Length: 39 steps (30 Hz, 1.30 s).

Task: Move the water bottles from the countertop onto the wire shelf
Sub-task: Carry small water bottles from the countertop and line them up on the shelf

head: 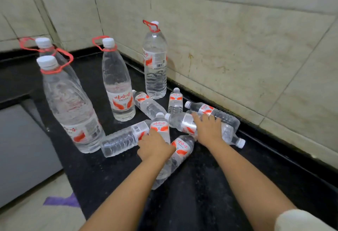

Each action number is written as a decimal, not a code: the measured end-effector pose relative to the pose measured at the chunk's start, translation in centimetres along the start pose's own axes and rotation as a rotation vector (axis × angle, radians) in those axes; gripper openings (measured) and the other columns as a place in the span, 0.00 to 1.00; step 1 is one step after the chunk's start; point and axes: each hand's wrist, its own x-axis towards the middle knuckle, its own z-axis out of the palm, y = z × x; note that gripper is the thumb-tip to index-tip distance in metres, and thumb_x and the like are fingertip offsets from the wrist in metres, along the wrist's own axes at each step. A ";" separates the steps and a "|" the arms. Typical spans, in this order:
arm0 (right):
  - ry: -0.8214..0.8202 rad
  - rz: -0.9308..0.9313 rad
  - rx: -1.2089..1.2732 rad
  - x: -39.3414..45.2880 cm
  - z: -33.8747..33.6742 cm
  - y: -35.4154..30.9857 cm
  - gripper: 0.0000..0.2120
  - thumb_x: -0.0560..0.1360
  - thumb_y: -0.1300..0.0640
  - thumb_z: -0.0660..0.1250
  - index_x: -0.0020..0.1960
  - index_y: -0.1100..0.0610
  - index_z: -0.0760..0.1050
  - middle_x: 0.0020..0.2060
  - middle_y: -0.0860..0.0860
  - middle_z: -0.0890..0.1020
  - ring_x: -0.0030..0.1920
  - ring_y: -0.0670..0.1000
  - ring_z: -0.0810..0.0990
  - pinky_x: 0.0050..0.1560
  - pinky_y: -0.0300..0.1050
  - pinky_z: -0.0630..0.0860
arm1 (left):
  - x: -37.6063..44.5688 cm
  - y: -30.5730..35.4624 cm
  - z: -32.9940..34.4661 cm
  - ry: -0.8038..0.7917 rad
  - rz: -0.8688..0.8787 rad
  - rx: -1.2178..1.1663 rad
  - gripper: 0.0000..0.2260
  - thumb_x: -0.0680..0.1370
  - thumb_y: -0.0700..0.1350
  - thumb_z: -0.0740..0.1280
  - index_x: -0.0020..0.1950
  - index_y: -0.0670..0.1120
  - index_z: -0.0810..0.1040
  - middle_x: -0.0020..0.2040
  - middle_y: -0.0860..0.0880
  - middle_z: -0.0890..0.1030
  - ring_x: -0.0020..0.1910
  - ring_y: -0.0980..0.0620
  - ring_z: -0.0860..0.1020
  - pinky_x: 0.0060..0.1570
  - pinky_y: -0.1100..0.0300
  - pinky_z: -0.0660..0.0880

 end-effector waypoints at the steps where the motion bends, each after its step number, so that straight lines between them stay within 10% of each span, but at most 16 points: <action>1: 0.001 0.007 0.028 -0.1 0.1 0.1 0.33 0.75 0.51 0.64 0.74 0.51 0.52 0.68 0.58 0.66 0.67 0.60 0.65 0.64 0.55 0.63 | 0.2 0.2 0.0 -0.009 -0.010 0.023 0.36 0.68 0.57 0.71 0.69 0.45 0.60 0.66 0.43 0.69 0.65 0.42 0.68 0.58 0.49 0.71; 11: -0.023 0.213 0.239 -6.8 -0.6 1.6 0.33 0.74 0.48 0.65 0.72 0.55 0.53 0.67 0.56 0.66 0.68 0.57 0.65 0.64 0.53 0.65 | -0.2 0.1 -0.9 0.013 -0.039 -0.025 0.26 0.69 0.49 0.71 0.63 0.43 0.66 0.61 0.44 0.75 0.61 0.45 0.73 0.57 0.52 0.74; 24: 0.480 0.263 0.660 -15.1 -20.0 10.0 0.33 0.65 0.49 0.72 0.64 0.58 0.63 0.59 0.56 0.72 0.60 0.58 0.70 0.58 0.50 0.70 | -15.4 9.9 -8.8 0.355 0.510 -0.459 0.31 0.65 0.44 0.76 0.63 0.39 0.67 0.59 0.40 0.74 0.60 0.41 0.71 0.59 0.50 0.69; 39: 0.872 0.337 0.891 -47.3 -25.1 30.3 0.34 0.64 0.57 0.76 0.65 0.53 0.63 0.56 0.50 0.74 0.55 0.48 0.75 0.52 0.36 0.73 | -46.3 23.6 -0.4 0.162 1.019 -0.825 0.35 0.63 0.40 0.75 0.66 0.43 0.63 0.54 0.50 0.65 0.57 0.52 0.65 0.54 0.60 0.66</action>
